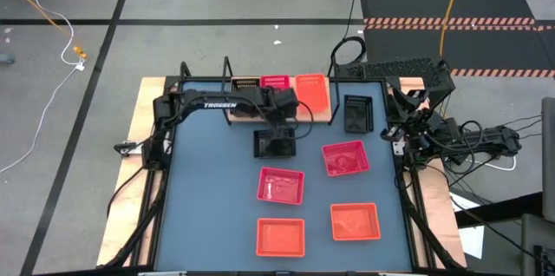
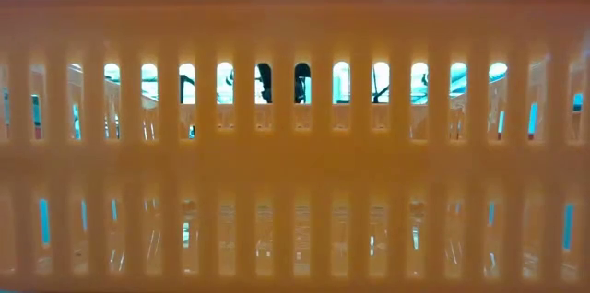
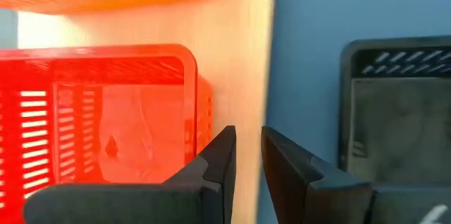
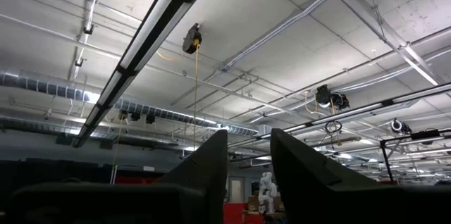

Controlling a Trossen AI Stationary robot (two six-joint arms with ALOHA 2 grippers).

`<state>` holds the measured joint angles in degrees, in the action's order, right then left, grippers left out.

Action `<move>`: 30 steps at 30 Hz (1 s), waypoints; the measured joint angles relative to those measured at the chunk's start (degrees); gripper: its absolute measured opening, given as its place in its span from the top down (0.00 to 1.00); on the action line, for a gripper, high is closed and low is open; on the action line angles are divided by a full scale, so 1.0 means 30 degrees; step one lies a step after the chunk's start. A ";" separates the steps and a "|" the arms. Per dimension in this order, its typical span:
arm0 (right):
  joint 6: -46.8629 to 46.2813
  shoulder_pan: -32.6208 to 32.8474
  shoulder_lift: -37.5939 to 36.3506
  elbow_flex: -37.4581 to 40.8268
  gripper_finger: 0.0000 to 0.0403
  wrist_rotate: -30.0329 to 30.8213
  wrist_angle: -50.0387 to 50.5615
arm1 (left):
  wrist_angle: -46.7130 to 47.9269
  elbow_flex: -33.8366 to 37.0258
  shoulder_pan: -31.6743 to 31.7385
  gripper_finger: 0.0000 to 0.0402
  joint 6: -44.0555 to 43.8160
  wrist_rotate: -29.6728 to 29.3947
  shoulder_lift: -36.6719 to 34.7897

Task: Stack baskets on shelf by color
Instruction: Adjust the red bin on the shelf, then stack the left black bin on top of the other black bin on the shelf

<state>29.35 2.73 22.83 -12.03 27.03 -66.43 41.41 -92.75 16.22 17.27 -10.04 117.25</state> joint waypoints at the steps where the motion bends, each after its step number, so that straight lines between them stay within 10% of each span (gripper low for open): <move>1: 0.0014 -0.0001 0.0000 0.0000 0.74 0.0000 0.0003 | 0.0010 0.0000 0.0040 0.82 0.0078 -0.0001 0.0000; 30: 0.0210 -0.0003 0.2509 -0.3687 0.74 -0.0034 0.8458 | -0.1217 -0.0011 -0.3554 0.82 -0.1824 -0.2674 -0.4046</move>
<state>29.98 2.72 30.36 -23.09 26.92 -41.05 37.76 -92.78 5.56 11.80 -18.06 105.11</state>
